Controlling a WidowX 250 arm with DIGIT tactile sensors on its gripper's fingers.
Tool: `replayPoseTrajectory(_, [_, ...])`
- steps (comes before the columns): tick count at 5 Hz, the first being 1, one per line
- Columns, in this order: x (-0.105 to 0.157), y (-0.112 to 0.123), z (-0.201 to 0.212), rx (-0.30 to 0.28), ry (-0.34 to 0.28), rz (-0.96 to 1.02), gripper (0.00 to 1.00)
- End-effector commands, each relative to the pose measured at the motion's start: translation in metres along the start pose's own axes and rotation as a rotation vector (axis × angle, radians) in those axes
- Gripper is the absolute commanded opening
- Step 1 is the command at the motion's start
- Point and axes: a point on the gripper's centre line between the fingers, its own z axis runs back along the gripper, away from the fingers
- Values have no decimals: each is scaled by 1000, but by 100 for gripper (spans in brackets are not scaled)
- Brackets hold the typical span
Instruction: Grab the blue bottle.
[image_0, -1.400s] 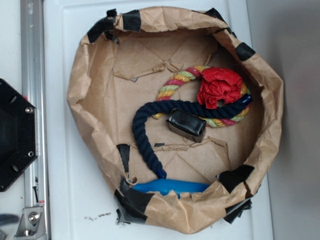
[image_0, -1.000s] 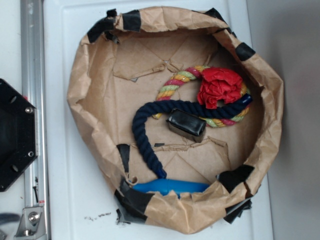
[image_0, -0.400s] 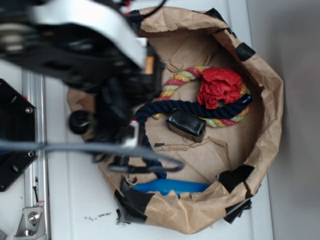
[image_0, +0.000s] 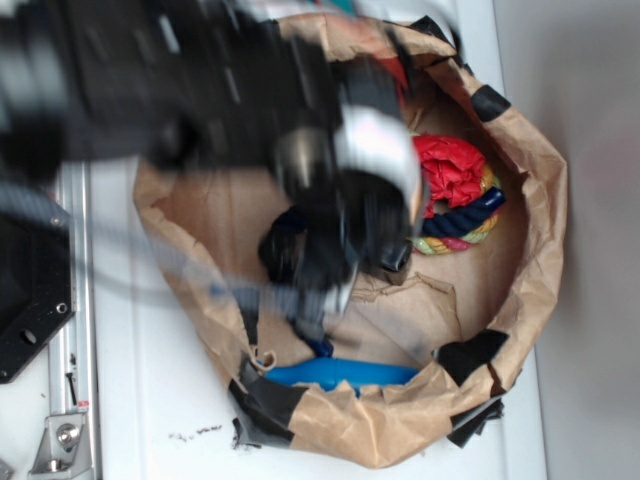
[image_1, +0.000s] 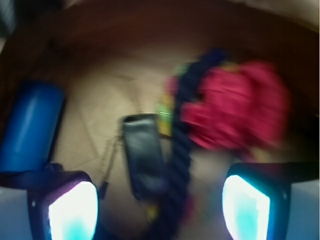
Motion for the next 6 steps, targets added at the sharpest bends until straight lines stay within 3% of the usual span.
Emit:
replayPoseTrajectory(1, [22, -78, 17, -125, -136, -368, 100])
replayPoseTrajectory(3, [39, -72, -21, -296, -149, -107, 100])
replayPoseTrajectory(4, [44, -89, -51, -363, -99, -95, 100])
replayPoseTrajectory(5, [34, -90, -78, -291, 13, -88, 0])
replayPoseTrajectory(6, [25, -68, -66, -160, 44, -61, 0])
